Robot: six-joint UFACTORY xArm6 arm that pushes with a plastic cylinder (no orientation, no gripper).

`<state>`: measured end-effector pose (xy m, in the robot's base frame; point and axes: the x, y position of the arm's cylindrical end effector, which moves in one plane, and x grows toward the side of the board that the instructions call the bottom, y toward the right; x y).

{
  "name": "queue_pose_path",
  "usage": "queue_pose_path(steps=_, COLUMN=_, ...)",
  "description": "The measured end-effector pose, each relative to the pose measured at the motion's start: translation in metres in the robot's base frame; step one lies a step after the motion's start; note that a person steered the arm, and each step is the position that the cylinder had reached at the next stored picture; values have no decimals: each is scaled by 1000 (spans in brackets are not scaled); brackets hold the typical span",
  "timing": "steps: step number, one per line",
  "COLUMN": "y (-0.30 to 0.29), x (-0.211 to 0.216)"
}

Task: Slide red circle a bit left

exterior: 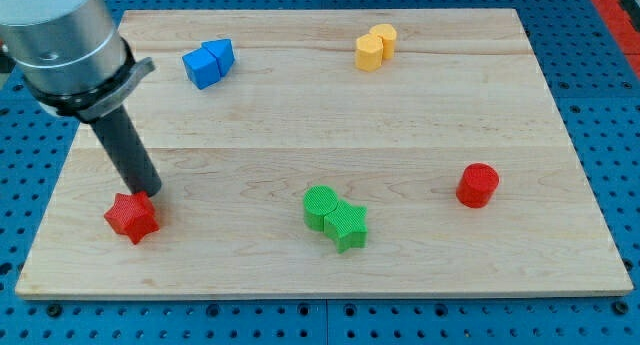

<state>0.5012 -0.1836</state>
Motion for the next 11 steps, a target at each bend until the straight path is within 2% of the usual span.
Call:
queue_pose_path(steps=2, y=20, x=18)
queue_pose_path(steps=3, y=3, x=30)
queue_pose_path(steps=4, y=25, x=32)
queue_pose_path(steps=5, y=76, x=9)
queue_pose_path(steps=6, y=111, x=-36)
queue_pose_path(steps=7, y=190, x=-58)
queue_pose_path(steps=8, y=297, x=-63)
queue_pose_path(steps=10, y=471, x=-28)
queue_pose_path(steps=11, y=472, x=14)
